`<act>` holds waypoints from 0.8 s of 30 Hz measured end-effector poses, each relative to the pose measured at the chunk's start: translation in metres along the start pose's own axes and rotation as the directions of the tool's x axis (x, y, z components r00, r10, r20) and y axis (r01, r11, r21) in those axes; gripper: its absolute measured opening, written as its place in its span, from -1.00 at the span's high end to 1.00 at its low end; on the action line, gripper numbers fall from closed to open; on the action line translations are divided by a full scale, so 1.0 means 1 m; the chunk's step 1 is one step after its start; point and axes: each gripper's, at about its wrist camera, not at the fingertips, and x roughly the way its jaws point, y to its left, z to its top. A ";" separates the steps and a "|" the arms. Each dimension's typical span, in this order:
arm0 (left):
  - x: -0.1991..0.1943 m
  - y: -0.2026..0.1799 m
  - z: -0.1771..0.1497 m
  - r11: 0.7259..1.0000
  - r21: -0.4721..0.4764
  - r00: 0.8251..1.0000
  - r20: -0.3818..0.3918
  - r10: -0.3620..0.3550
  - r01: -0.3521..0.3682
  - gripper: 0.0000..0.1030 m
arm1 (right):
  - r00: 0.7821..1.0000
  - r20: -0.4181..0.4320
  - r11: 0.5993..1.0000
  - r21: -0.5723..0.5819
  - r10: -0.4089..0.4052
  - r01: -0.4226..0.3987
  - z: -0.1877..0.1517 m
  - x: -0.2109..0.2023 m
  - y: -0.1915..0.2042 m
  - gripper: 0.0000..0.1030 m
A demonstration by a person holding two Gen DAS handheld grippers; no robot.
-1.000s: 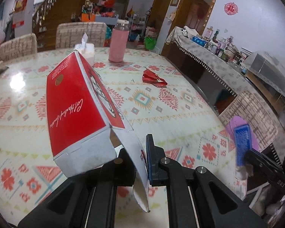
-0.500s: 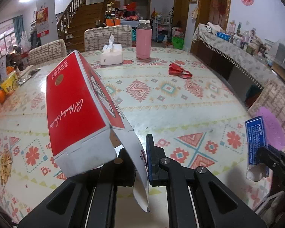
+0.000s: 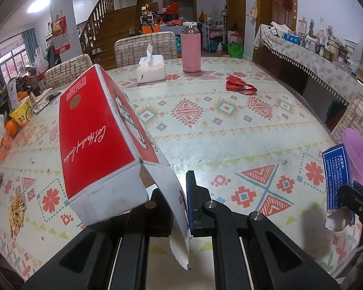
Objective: Collect trash
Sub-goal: 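Lift the blue box with the right tool while the left holds the KFC box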
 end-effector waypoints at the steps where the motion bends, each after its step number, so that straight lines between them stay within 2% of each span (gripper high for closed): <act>1: 0.000 -0.001 0.000 1.000 0.001 1.000 -0.001 -0.001 0.001 0.83 | 1.000 -0.001 1.000 0.000 0.000 0.000 0.000 -0.001 0.000 -0.07; 15: -0.004 -0.001 -0.006 0.999 0.026 0.999 0.022 0.045 -0.046 0.83 | 1.000 -0.013 1.000 -0.015 -0.007 0.006 -0.003 0.002 0.007 -0.07; 24: -0.001 0.000 -0.010 0.999 0.029 0.999 0.009 0.042 -0.042 0.83 | 1.000 -0.018 1.000 -0.021 -0.007 0.007 -0.005 0.004 0.009 -0.07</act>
